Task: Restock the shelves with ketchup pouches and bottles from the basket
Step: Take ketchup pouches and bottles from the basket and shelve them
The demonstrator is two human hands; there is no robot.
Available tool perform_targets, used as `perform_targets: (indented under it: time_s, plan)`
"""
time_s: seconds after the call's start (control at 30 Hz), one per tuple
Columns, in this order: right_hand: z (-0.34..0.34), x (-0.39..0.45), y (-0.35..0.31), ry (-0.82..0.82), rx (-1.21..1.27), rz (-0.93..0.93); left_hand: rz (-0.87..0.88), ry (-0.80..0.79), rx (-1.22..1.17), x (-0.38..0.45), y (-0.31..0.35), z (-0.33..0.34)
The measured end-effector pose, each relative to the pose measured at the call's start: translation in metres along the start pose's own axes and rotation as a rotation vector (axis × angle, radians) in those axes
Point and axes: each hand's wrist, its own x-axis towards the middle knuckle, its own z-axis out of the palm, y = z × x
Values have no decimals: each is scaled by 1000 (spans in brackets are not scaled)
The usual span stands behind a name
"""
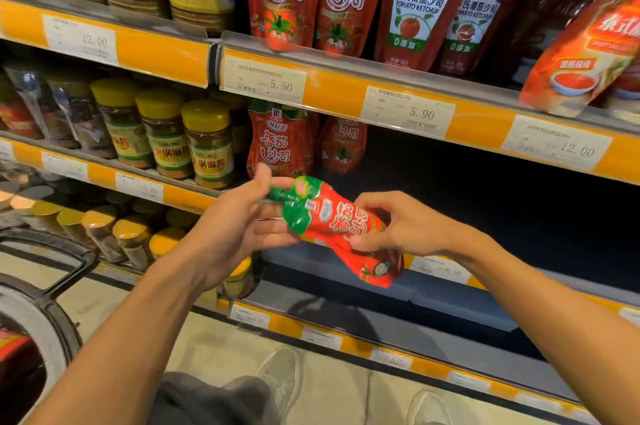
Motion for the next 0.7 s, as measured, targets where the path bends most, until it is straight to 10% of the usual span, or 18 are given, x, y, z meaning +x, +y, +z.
perform_targets:
  time_s: [0.13,0.4,0.7]
  plan:
    - [5,-4,14,291,276,49,25,217,112,18,-12,-1]
    - [4,41,24,752,659,142,448,245,1473,54,-61,-1]
    - [21,99,22,1001,139,201,561,271,1649,75,-75,-4]
